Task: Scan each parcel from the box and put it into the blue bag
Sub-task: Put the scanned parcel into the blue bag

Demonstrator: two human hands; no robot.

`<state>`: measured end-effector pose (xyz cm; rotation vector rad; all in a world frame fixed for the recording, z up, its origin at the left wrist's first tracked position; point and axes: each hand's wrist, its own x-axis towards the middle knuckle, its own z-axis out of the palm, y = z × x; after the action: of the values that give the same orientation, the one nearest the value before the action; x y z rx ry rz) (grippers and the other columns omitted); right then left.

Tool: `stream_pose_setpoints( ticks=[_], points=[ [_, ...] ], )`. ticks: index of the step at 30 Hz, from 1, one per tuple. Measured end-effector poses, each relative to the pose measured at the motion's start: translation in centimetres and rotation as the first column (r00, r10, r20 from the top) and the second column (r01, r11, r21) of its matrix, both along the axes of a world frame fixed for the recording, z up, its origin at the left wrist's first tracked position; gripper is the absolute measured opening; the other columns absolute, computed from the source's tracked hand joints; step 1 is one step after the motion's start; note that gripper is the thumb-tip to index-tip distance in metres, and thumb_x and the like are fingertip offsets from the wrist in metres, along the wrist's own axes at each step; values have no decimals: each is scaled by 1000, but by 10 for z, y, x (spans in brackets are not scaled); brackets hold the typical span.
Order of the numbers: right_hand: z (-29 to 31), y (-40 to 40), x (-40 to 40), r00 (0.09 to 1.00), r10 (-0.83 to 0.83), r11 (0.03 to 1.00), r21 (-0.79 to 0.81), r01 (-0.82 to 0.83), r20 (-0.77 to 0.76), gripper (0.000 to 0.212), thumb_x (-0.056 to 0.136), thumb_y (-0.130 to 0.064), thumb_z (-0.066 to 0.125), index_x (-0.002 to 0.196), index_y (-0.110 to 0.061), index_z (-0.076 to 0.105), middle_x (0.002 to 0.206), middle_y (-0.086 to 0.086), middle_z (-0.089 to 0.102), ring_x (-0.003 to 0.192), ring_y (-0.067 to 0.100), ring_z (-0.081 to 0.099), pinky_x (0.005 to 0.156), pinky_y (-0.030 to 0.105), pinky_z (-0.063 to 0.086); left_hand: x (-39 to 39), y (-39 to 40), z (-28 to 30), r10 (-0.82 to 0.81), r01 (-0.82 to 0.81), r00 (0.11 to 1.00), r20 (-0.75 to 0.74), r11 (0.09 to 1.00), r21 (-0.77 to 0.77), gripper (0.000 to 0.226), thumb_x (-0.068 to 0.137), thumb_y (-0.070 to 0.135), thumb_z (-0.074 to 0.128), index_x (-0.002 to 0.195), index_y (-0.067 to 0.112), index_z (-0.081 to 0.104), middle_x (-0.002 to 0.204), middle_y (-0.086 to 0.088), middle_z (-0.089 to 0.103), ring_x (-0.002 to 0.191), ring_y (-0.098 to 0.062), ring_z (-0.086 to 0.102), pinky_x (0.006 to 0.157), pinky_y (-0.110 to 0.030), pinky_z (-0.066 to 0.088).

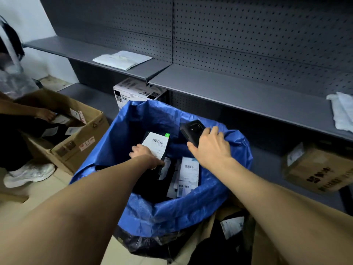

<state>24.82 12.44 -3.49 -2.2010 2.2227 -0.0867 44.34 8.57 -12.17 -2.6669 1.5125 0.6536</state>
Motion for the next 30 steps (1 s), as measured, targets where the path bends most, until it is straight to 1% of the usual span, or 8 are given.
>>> stream_pose_setpoints(
  ticks=[4, 9, 16, 19, 22, 25, 27, 30],
  points=[
    [-11, -9, -3, 1000, 14, 999, 44, -14, -2, 91, 95, -64, 42, 148, 8, 27, 140, 20, 39, 127, 36, 43, 95, 44, 47, -1, -15, -20, 25, -25, 1000, 7, 999, 22, 126, 48, 66, 84, 140, 1, 28, 132, -11, 40, 125, -27, 41, 103, -36, 39],
    [-21, -19, -5, 1000, 25, 998, 63, -25, 0, 89, 94, -66, 41, 146, 6, 31, 138, 19, 41, 125, 35, 46, 92, 43, 49, 1, -31, -42, 32, -32, 999, 14, 999, 43, 133, 42, 71, 82, 141, 3, 27, 131, -10, 39, 125, -28, 40, 105, -40, 39],
    [-30, -25, -8, 999, 33, 995, 92, -33, 4, 86, 95, -66, 40, 145, 3, 33, 137, 18, 41, 124, 34, 46, 95, 43, 47, 0, -54, -62, 5, -6, 1000, 11, 999, 40, 132, 45, 72, 81, 143, 2, 26, 133, -10, 38, 126, -28, 39, 105, -40, 38],
    [-30, -24, -9, 999, 29, 996, 88, -30, 18, 86, 95, -66, 39, 145, 3, 33, 138, 18, 40, 126, 33, 45, 96, 43, 46, -5, -57, -61, 1, -1, 1000, 16, 1000, -6, 141, 49, 73, 82, 149, 1, 13, 144, -15, 31, 136, -32, 34, 113, -42, 30],
    [-32, -24, -11, 999, 25, 996, 88, -27, 26, 85, 94, -66, 41, 144, 2, 35, 135, 17, 41, 124, 33, 46, 95, 43, 47, -6, -50, -62, -130, 134, 983, 127, 991, -26, 149, 53, 79, 76, 155, 8, -6, 160, -14, 11, 148, -33, 13, 120, -44, 14],
    [-32, -22, -13, 999, 12, 995, 96, -16, 34, 85, 94, -66, 41, 143, 2, 36, 134, 17, 42, 122, 34, 46, 94, 44, 47, -5, -41, -59, -205, 210, 962, 181, 978, -9, 137, 65, 81, 65, 156, 11, -10, 164, -11, 1, 150, -33, 4, 121, -46, 8],
    [-31, -20, -13, 999, 4, 995, 102, -8, 37, 84, 94, -66, 41, 143, 3, 37, 134, 17, 42, 122, 34, 46, 94, 44, 47, -5, -36, -54, -251, 258, 942, 221, 966, -3, 123, 76, 82, 52, 157, 13, -9, 165, -10, -2, 151, -33, 1, 122, -47, 7],
    [-29, -15, -13, 999, -5, 994, 105, 1, 37, 84, 94, -66, 41, 142, 3, 37, 133, 17, 42, 121, 34, 47, 94, 45, 48, -6, -28, -48, -287, 295, 932, 220, 955, -3, 102, 88, 77, 34, 157, 17, -10, 165, -8, -7, 151, -34, -4, 122, -49, 1]
  ],
)
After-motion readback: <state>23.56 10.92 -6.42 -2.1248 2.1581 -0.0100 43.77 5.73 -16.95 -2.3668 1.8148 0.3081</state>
